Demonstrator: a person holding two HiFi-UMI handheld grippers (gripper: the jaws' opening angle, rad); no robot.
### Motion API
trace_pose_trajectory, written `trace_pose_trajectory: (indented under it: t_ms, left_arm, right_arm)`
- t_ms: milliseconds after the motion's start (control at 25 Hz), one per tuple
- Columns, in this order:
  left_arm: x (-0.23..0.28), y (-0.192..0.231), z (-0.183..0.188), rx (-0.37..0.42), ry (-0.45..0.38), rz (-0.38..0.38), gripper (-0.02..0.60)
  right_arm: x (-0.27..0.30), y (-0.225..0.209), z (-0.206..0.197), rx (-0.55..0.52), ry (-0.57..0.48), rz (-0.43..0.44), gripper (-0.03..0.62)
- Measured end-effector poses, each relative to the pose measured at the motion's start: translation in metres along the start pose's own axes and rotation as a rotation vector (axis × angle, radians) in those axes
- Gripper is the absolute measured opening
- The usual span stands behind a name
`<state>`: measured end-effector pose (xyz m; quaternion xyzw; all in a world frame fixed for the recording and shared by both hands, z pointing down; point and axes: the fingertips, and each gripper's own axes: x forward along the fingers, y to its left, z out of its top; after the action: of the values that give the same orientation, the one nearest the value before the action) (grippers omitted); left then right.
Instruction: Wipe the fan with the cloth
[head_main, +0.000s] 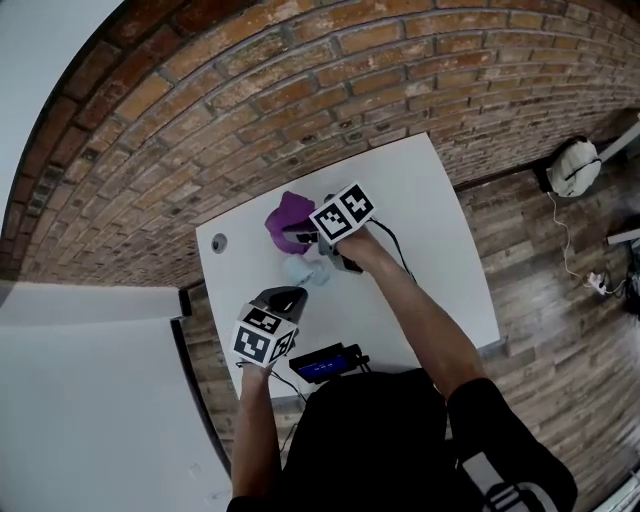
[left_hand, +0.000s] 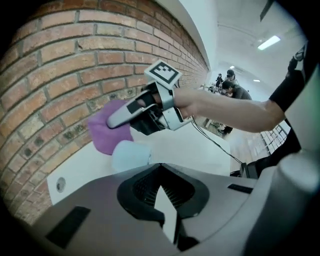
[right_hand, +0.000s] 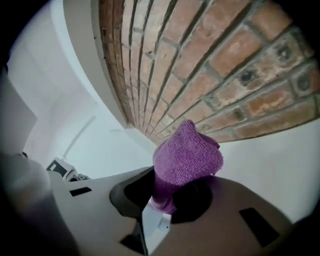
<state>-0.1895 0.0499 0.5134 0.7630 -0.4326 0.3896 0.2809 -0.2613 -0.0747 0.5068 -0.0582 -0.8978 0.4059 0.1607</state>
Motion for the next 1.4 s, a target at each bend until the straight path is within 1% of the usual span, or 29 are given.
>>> trace_pose_trajectory:
  t_ms: [40, 120, 160, 240, 400, 480, 560, 640, 720, 760, 800, 880, 960, 1040, 1080, 1120, 1200, 1240, 1320, 1360, 1400]
  left_arm:
    - [0.007, -0.001, -0.005, -0.007, 0.014, -0.007, 0.0]
    - [0.012, 0.005, -0.011, -0.025, 0.022, 0.019, 0.0]
    - [0.011, 0.011, -0.012, -0.038, 0.015, 0.041, 0.0]
    - [0.007, 0.024, -0.013, -0.063, -0.002, 0.082, 0.0]
    - [0.003, 0.049, -0.014, -0.084, -0.008, 0.131, 0.0]
    - [0.003, 0.058, -0.013, -0.083, -0.009, 0.146, 0.0]
    - [0.0, 0.065, -0.01, -0.098, -0.027, 0.154, 0.0]
    - [-0.007, 0.07, -0.004, -0.112, -0.05, 0.164, 0.0]
    - [-0.019, 0.069, 0.008, -0.085, -0.069, 0.193, 0.0]
    - [-0.023, 0.067, 0.015, -0.053, -0.071, 0.206, 0.0]
    - [-0.024, 0.064, 0.022, -0.015, -0.066, 0.212, 0.0]
    - [-0.019, 0.057, 0.029, 0.06, -0.025, 0.209, 0.0]
    - [-0.009, 0.055, 0.028, 0.116, 0.027, 0.21, 0.0]
    - [-0.006, 0.055, 0.026, 0.148, 0.054, 0.221, 0.0]
    - [-0.006, 0.055, 0.024, 0.156, 0.067, 0.222, 0.0]
    - [-0.007, 0.055, 0.022, 0.161, 0.081, 0.219, 0.0]
    - [-0.007, 0.055, 0.021, 0.161, 0.092, 0.209, 0.0]
    - [-0.006, 0.055, 0.021, 0.156, 0.091, 0.204, 0.0]
    - [-0.006, 0.053, 0.021, 0.151, 0.091, 0.199, 0.0]
    - [-0.006, 0.053, 0.021, 0.156, 0.094, 0.202, 0.0]
    - [-0.006, 0.054, 0.022, 0.163, 0.096, 0.204, 0.0]
  right_arm:
    - [0.008, 0.006, -0.006, -0.013, 0.06, 0.034, 0.077]
    - [0.016, 0.014, -0.021, -0.026, 0.166, 0.076, 0.077]
    - [0.015, 0.015, -0.026, -0.025, 0.192, 0.083, 0.077]
    - [0.008, 0.015, -0.031, 0.008, 0.193, 0.085, 0.077]
    - [-0.014, 0.013, -0.038, 0.093, 0.115, 0.05, 0.077]
    - [-0.026, 0.014, -0.046, 0.146, 0.051, 0.029, 0.077]
    - [-0.036, 0.012, -0.055, 0.211, -0.017, 0.009, 0.077]
    - [-0.048, 0.001, -0.062, 0.272, -0.097, -0.046, 0.077]
    - [-0.065, -0.013, -0.059, 0.335, -0.202, -0.1, 0.077]
    - [-0.073, -0.013, -0.052, 0.359, -0.256, -0.1, 0.077]
    - [-0.08, -0.009, -0.042, 0.366, -0.303, -0.084, 0.077]
    - [-0.083, 0.012, -0.02, 0.32, -0.345, -0.038, 0.077]
    - [-0.074, 0.034, -0.007, 0.244, -0.322, -0.011, 0.077]
    - [-0.057, 0.043, -0.013, 0.203, -0.262, -0.015, 0.077]
    - [-0.049, 0.041, -0.022, 0.21, -0.241, -0.019, 0.077]
    - [-0.044, 0.036, -0.032, 0.238, -0.241, -0.019, 0.077]
    - [-0.04, 0.015, -0.053, 0.33, -0.262, -0.032, 0.077]
    - [-0.04, 0.0, -0.067, 0.365, -0.245, -0.067, 0.077]
    - [-0.042, -0.024, -0.089, 0.391, -0.208, -0.15, 0.077]
    - [-0.046, -0.029, -0.089, 0.396, -0.23, -0.165, 0.077]
    - [-0.049, -0.03, -0.083, 0.396, -0.267, -0.159, 0.077]
